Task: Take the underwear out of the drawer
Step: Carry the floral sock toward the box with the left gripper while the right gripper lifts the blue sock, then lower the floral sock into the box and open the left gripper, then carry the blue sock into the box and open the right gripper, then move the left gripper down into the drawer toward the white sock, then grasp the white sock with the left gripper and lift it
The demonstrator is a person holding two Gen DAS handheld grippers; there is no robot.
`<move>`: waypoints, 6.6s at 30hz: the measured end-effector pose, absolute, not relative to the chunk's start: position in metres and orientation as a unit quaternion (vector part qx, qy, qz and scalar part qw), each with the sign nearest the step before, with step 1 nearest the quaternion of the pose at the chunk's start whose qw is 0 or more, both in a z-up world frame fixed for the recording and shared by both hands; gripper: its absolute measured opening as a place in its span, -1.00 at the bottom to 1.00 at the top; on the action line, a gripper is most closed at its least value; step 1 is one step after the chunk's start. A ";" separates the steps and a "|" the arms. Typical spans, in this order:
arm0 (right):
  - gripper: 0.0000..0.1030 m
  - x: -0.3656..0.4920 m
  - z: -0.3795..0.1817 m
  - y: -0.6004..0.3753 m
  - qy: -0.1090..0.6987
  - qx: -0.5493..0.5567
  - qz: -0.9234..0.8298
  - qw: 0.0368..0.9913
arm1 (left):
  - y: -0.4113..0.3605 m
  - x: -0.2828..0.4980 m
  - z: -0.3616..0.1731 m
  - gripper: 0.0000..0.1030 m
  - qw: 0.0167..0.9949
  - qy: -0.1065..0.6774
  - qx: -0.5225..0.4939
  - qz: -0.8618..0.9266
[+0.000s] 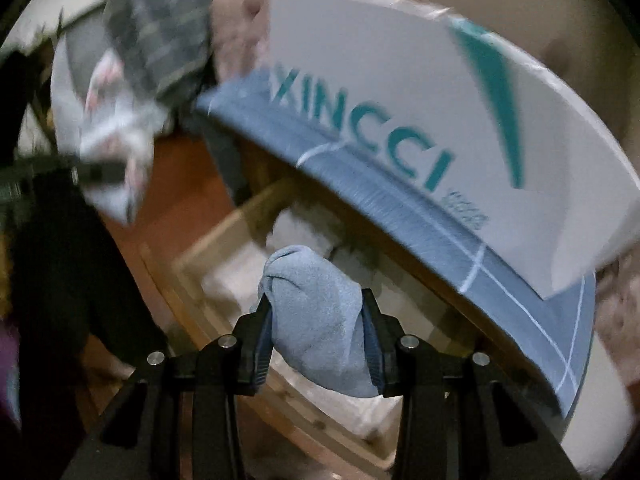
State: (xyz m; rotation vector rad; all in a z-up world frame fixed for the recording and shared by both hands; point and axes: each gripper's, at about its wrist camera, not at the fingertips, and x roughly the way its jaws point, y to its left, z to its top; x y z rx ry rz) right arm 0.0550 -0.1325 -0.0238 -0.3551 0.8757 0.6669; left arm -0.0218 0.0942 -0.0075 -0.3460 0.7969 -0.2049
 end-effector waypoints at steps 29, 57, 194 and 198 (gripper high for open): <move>-0.28 0.042 -0.026 -0.197 0.355 -0.001 0.303 0.885 | 0.014 0.118 0.178 -0.59 0.927 0.330 -0.070 -0.163; -0.28 0.043 -0.028 -0.201 0.360 0.017 0.309 0.880 | -0.009 0.191 0.088 0.10 0.918 0.382 0.081 -0.069; 0.96 0.013 0.002 -0.335 0.224 0.307 0.317 0.869 | -0.087 0.115 -0.227 0.15 0.692 0.410 0.528 -0.273; 0.96 0.018 -0.001 -0.336 0.229 0.321 0.324 0.860 | -0.085 0.120 -0.232 0.15 0.697 0.404 0.522 -0.281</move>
